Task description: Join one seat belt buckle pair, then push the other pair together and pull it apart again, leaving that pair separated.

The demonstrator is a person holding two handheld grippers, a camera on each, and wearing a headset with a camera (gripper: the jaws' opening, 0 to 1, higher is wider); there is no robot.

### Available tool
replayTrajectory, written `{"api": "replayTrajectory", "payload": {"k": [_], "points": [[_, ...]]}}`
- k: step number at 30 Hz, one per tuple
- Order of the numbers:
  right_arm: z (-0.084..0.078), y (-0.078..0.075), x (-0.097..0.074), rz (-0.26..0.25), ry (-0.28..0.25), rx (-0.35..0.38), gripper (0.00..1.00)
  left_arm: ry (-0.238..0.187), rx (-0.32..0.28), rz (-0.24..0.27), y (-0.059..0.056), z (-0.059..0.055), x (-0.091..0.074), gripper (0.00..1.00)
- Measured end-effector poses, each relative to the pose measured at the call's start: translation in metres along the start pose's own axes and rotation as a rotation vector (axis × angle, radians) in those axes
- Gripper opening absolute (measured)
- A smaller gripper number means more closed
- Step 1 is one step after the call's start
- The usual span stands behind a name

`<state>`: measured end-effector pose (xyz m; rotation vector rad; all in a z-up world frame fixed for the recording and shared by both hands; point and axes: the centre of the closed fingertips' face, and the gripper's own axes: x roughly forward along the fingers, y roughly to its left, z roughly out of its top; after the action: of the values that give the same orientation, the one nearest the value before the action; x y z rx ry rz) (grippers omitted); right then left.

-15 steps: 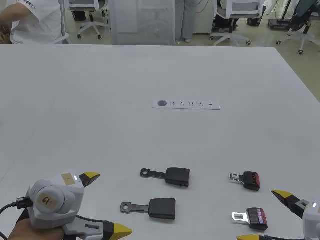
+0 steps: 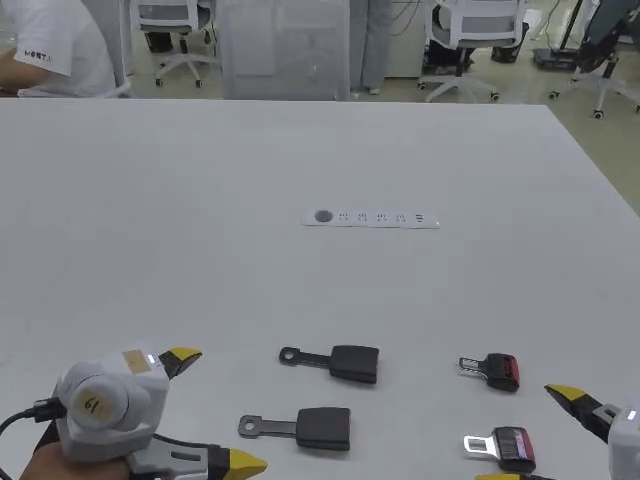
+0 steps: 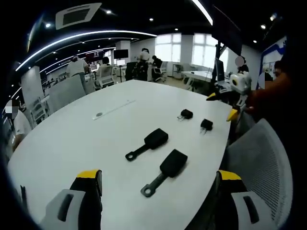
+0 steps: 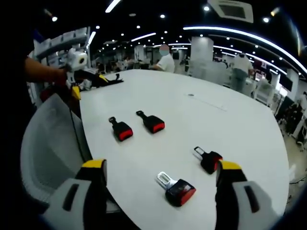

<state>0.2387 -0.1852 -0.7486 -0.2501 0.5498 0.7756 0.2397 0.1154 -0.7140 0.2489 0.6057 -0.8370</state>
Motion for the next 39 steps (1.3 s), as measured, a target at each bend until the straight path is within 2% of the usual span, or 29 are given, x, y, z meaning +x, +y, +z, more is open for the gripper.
{"api": "replayTrajectory", "payload": {"k": [23, 29, 39], "points": [[0.000, -0.005, -0.001, -0.007, -0.003, 0.003, 0.95, -0.013, -0.003, -0.018, -0.004, 0.008, 0.005, 1.00], [0.004, -0.006, -0.001, -0.010, -0.012, 0.001, 0.95, -0.019, 0.002, -0.021, -0.007, 0.011, 0.007, 1.00], [0.001, -0.005, 0.000, -0.007, -0.007, 0.008, 0.95, -0.019, -0.010, -0.026, -0.007, 0.010, 0.009, 1.00]]}}
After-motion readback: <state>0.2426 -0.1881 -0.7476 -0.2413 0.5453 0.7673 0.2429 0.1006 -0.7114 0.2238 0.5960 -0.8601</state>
